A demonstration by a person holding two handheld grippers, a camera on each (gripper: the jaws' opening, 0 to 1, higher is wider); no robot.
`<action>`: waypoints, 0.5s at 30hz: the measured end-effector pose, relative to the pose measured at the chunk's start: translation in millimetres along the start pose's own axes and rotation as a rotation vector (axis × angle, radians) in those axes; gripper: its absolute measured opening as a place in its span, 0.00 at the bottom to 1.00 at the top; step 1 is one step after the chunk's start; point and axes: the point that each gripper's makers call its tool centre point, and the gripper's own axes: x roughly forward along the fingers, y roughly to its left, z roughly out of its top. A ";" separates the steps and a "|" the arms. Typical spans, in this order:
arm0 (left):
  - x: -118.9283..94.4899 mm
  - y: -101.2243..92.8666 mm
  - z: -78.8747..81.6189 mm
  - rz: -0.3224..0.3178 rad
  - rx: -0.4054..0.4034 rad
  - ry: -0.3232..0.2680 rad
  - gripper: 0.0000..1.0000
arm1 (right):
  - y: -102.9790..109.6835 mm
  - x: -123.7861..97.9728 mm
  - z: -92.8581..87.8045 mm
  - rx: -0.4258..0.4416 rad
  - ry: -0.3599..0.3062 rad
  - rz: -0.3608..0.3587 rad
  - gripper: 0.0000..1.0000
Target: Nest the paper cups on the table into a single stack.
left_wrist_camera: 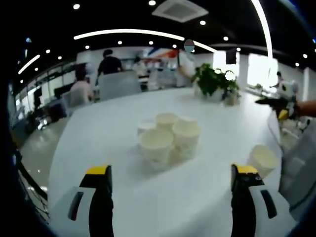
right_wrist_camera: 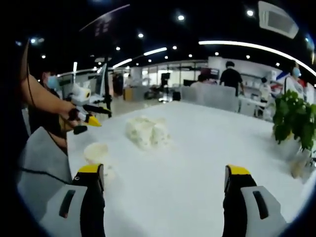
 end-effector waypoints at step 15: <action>32.8 14.9 -9.0 0.007 -0.040 0.010 0.98 | -3.8 -12.6 -7.5 0.053 0.003 -0.022 1.00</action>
